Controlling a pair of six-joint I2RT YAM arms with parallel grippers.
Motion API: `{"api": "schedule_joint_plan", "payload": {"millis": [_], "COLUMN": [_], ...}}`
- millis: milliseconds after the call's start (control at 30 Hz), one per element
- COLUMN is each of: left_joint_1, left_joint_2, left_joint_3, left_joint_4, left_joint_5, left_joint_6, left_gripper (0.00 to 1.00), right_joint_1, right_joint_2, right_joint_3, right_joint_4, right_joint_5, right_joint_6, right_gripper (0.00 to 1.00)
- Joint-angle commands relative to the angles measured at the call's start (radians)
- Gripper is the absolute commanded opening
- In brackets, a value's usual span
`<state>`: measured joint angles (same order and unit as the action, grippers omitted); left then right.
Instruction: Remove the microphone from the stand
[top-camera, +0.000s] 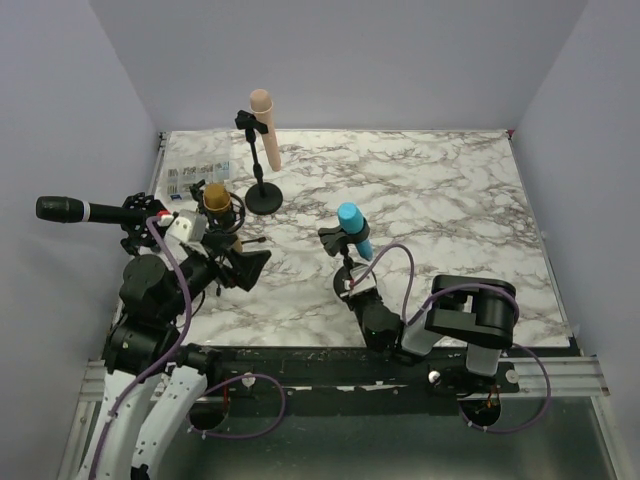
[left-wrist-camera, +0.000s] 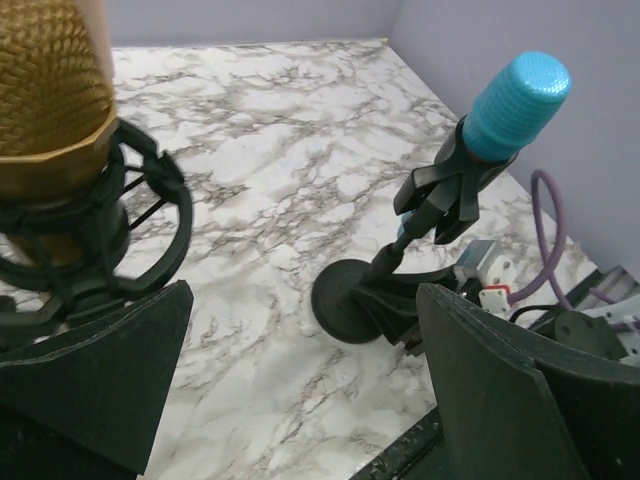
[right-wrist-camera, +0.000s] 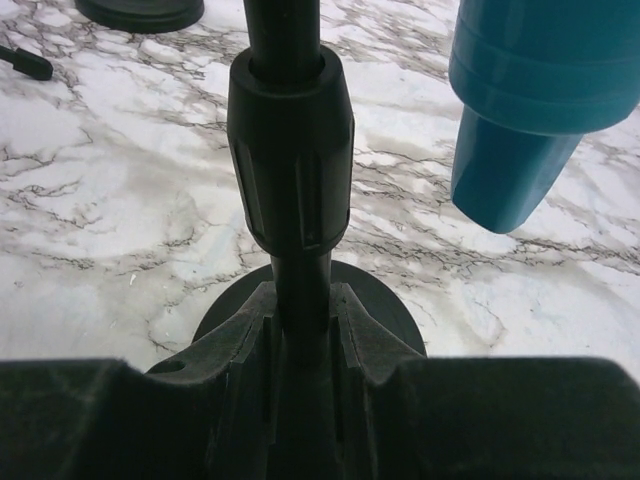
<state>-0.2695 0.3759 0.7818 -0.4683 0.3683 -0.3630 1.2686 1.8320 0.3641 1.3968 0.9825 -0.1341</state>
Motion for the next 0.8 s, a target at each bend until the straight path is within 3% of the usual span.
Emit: {"api": "schedule_joint_plan", "payload": {"millis": [0,200,333,467,633,767], "left_joint_1": [-0.073,-0.219,-0.225,-0.226,-0.226,-0.225], "left_joint_2": [0.128,0.293,0.371,0.439,0.45,0.439], "left_joint_3": [0.134,0.31,0.38,0.427,0.353,0.267], "left_joint_4": [0.126,0.121,0.203,0.266,0.345,0.39], "left_joint_5": [0.052,-0.058,-0.032,0.01,0.065,0.093], "left_joint_6": [0.0,0.074,0.084,0.099,0.138,0.159], "left_gripper": [0.97,0.97,0.99,0.99,0.99,0.99], "right_joint_1": [0.003,0.002,0.003,0.003,0.002,0.009], "right_joint_2": [-0.022,-0.019,-0.054,-0.132,-0.268,-0.408], "right_joint_3": [-0.017,-0.008,-0.018,-0.026,-0.044,-0.071], "right_joint_4": [0.087,0.048,-0.022,-0.168,-0.402,-0.581], "right_joint_5": [0.014,0.006,-0.003,-0.03,-0.158,-0.191], "right_joint_6": [0.047,0.095,0.172,0.269,0.399,0.522], "right_gripper": [0.07,0.24,0.4,0.48,0.59,0.61]}}
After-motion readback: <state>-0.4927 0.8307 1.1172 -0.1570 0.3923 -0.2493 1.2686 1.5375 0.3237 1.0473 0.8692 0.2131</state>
